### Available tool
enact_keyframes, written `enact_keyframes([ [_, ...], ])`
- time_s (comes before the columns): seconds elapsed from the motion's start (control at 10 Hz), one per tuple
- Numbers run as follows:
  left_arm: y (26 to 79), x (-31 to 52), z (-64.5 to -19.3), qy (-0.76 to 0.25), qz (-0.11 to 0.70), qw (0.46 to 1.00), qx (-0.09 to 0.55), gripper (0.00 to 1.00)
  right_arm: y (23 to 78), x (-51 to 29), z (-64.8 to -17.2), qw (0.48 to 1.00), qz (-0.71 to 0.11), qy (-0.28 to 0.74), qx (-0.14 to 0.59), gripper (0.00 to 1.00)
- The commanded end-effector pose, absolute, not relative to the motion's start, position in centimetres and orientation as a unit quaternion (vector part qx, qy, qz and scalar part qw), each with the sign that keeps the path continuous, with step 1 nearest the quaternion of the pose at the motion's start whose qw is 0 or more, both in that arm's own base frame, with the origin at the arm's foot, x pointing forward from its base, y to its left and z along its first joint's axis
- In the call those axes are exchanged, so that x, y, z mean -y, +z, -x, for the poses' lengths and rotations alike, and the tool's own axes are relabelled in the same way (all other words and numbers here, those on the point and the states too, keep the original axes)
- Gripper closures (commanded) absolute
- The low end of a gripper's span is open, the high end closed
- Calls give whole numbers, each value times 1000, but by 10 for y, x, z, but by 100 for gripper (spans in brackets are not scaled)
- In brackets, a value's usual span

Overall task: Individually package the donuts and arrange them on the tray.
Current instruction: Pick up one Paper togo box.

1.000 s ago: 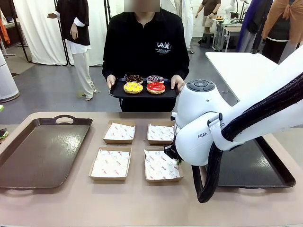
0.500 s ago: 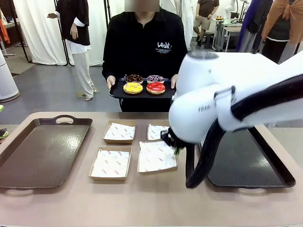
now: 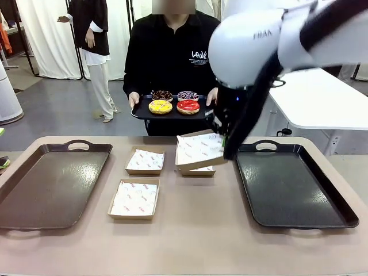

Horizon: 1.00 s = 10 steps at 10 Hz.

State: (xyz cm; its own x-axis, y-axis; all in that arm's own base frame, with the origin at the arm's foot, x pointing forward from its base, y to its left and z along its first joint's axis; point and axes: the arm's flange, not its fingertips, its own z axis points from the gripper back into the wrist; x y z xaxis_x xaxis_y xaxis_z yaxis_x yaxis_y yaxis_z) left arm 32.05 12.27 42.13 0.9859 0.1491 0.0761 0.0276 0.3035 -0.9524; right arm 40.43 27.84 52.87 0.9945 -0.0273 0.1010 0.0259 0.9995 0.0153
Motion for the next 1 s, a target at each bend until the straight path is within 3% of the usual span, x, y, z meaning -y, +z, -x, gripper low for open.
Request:
enact_keyframes([
  [0.0, 423, -124, -320, 36, 596, 798, 80, 0, 551, -301, -446, 999, 7, 27, 32, 100],
  [0.5, 423, -124, -320, 36, 596, 798, 80, 0, 540, -307, -525, 998, 26, -13, 51, 100],
  [0.9, 423, -124, -320, 36, 596, 798, 80, 0, 533, -299, -526, 999, 13, -4, 49, 100],
])
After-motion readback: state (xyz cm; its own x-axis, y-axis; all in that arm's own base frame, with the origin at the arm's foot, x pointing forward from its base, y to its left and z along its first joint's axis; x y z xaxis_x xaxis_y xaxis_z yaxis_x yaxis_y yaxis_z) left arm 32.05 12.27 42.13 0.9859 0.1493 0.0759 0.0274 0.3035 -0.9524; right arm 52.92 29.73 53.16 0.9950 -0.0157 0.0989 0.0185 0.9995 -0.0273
